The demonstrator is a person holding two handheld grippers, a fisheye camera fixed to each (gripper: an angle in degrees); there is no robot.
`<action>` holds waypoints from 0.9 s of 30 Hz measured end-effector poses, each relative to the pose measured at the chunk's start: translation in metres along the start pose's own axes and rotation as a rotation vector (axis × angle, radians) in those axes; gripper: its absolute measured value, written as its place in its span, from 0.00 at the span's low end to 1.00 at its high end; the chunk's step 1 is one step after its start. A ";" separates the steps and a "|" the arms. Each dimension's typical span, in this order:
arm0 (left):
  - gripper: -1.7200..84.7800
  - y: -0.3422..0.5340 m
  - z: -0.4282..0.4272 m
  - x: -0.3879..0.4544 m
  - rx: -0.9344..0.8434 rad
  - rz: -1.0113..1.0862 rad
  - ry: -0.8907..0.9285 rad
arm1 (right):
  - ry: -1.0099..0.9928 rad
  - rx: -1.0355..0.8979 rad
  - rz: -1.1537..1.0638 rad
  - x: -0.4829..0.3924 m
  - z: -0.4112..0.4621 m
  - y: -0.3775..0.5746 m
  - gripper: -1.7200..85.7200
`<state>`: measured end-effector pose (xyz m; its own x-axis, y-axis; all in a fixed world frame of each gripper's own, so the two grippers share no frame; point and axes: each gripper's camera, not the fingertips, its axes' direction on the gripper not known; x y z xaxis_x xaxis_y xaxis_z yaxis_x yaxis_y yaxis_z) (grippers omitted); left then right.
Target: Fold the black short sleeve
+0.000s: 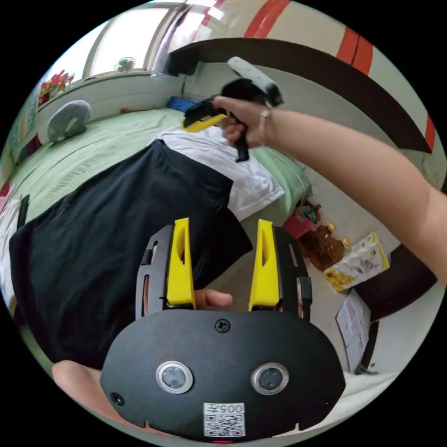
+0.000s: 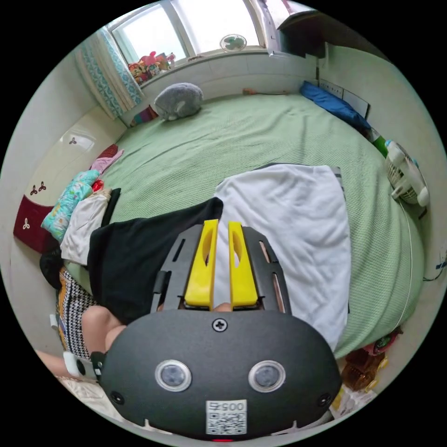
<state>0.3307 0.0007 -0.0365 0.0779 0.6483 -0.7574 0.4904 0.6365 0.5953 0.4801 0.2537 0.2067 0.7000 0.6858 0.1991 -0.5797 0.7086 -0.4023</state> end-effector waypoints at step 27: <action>0.06 -0.004 0.018 -0.041 -0.060 -0.179 0.027 | -0.147 0.021 0.017 0.038 -0.061 0.090 0.06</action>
<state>0.3413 -0.0357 -0.0124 -0.0297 0.5327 -0.8458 0.4413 0.7662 0.4671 0.4798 0.3335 0.1230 0.6224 0.7136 0.3215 -0.6007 0.6988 -0.3883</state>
